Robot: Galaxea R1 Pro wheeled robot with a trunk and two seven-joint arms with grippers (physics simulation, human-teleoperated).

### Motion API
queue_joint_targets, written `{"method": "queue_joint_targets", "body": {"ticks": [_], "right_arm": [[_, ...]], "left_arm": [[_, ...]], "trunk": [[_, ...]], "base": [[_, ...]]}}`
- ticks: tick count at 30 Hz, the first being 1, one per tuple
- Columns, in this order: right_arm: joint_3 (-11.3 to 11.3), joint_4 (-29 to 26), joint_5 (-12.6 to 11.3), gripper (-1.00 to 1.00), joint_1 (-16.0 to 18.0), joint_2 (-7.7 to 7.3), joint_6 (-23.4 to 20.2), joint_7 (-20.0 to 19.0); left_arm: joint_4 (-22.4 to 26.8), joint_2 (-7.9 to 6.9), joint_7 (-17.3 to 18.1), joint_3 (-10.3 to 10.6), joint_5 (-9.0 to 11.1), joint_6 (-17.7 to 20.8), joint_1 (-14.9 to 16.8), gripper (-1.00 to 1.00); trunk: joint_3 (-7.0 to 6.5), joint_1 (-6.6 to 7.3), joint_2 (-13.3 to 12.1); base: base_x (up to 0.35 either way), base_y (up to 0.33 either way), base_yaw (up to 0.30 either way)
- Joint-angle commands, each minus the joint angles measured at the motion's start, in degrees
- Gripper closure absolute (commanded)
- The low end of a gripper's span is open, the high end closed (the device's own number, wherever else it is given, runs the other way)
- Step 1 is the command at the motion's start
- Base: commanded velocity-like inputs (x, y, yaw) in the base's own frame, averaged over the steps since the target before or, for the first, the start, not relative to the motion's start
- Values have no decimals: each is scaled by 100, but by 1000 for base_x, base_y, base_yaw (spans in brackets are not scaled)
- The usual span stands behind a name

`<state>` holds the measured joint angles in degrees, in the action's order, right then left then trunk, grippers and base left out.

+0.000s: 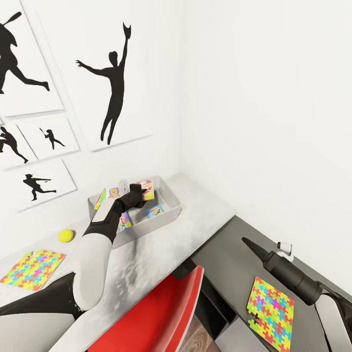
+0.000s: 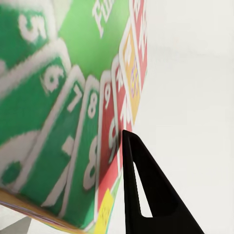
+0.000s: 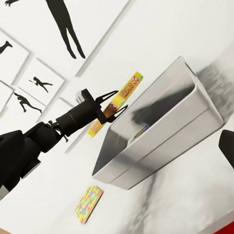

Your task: Put all the toys in the child's room - the three board games (two on the bed and one on the table), the two jigsaw puzzles on the table, and the tennis ball on the table - inside the toy box on the table in the child's room.

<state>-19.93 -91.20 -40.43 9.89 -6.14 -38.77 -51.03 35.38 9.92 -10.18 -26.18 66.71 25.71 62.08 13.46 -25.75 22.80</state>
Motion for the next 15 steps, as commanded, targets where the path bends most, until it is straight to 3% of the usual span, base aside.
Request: {"method": "queue_joint_targets", "body": {"ticks": [1,15], "right_arm": [[-6,0,-26,-100,5,-1,-42,-3],[-2,6,-18,-100,5,-2,-56,-3]], "left_arm": [[13,8,-54,-36,62,32,6,100],[13,8,-54,-36,62,20,6,100]], "trunk": [[12,-3,12],[126,-3,12]], "base": [[0,0,0],[0,0,0]]}}
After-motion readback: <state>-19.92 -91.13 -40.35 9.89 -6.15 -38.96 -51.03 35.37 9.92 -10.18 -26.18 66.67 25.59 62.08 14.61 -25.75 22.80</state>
